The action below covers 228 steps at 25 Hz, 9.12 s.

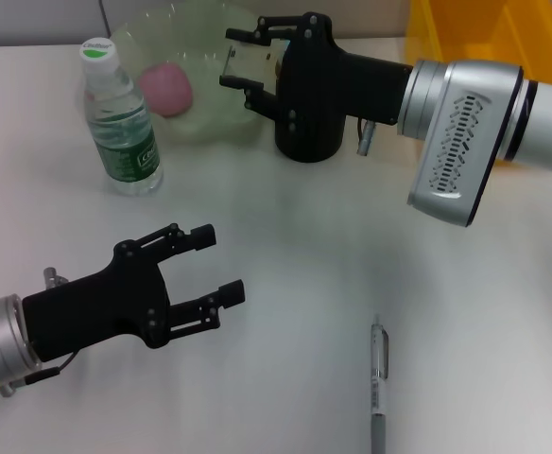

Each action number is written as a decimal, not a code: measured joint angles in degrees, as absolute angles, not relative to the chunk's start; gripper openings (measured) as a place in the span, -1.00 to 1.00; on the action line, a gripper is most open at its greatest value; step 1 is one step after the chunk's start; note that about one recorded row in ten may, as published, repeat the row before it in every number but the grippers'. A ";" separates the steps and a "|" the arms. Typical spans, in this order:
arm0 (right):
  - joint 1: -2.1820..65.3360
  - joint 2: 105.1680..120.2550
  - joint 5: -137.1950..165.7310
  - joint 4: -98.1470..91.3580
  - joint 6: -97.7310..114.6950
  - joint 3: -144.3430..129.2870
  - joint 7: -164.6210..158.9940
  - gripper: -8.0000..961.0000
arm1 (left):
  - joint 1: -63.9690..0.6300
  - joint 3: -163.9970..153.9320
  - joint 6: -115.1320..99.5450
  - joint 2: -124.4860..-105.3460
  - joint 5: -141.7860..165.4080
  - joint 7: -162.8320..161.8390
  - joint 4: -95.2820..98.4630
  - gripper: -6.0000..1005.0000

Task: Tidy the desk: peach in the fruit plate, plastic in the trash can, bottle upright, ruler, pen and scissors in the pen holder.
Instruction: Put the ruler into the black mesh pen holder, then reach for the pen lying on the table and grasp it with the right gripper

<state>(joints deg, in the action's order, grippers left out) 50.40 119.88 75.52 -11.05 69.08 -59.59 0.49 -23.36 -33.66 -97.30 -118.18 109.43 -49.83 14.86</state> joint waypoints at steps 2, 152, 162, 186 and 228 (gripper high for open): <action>50.41 119.88 75.41 -10.96 68.99 -59.59 0.52 -0.20 | -23.30 -33.66 -97.30 -118.14 109.43 -49.83 14.89 0.58; 33.30 114.75 106.60 -39.65 108.38 -47.74 -76.40 0.71 | -23.30 -35.94 -100.48 -116.54 110.50 -56.33 19.42 0.58; 33.34 114.83 115.37 -40.95 110.43 -47.94 -76.44 0.71 | -23.37 -35.94 -100.57 -116.54 111.01 -56.43 19.42 0.58; 31.98 116.88 121.58 -44.71 109.79 -49.23 -79.02 0.70 | -23.90 -36.98 -102.25 -116.65 113.29 -55.94 19.49 0.58; 37.00 119.17 131.36 -48.76 110.32 -50.89 -85.95 0.70 | -24.05 -38.82 -101.04 -118.15 113.29 -55.85 21.00 0.58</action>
<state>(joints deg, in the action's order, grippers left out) 37.00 119.17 131.36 -48.76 110.32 -50.90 -85.95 -24.05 -38.82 -101.04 -118.15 113.29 -55.85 21.00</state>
